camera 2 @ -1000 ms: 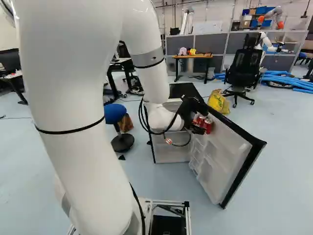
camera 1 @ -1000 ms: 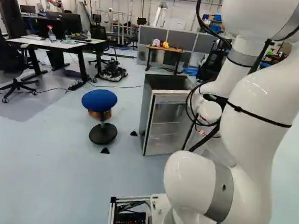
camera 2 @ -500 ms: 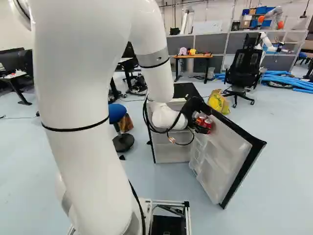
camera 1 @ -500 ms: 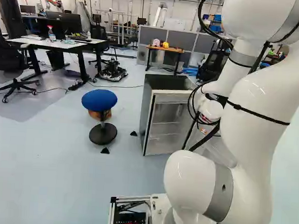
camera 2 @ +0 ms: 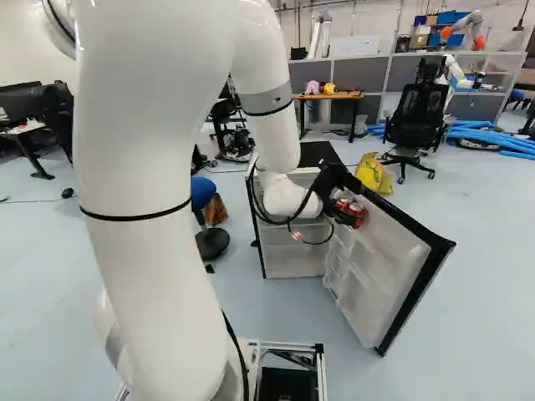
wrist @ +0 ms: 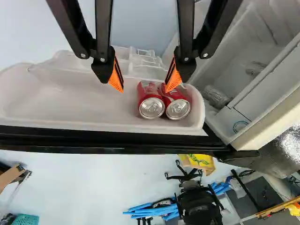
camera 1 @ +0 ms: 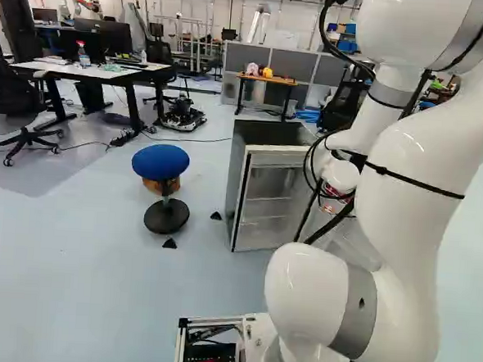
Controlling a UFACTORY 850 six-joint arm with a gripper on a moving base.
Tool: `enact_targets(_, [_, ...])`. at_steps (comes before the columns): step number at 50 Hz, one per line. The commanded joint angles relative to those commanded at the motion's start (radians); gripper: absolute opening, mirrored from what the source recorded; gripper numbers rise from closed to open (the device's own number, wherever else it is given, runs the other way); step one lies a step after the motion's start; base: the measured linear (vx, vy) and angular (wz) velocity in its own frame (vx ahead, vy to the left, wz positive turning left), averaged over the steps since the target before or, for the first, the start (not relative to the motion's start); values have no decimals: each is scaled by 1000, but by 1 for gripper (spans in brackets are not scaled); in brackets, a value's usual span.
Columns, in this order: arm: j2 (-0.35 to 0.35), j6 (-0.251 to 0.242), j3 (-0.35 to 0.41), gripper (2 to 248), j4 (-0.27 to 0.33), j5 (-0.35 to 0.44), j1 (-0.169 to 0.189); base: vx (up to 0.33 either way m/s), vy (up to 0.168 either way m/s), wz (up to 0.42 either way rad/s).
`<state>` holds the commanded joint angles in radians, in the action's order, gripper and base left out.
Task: Grab a drink from the fridge
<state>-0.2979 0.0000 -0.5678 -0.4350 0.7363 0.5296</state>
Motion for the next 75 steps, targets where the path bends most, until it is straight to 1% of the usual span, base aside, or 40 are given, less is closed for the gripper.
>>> enact_targets(10, [-13, 0, -17, 143, 0, -7, 5, 0, 0, 0])
enact_targets(34, [-30, 0, -38, 143, 0, -45, -3, 0, 0, 0])
enact_targets(54, [-54, 0, -56, 143, 0, -50, 9, 0, 0, 0])
enact_targets(65, [-88, 0, -67, 143, 0, -37, 9, 0, 0, 0])
enact_targets(75, [-114, 0, -77, 143, 0, 1, 9, 0, 0, 0])
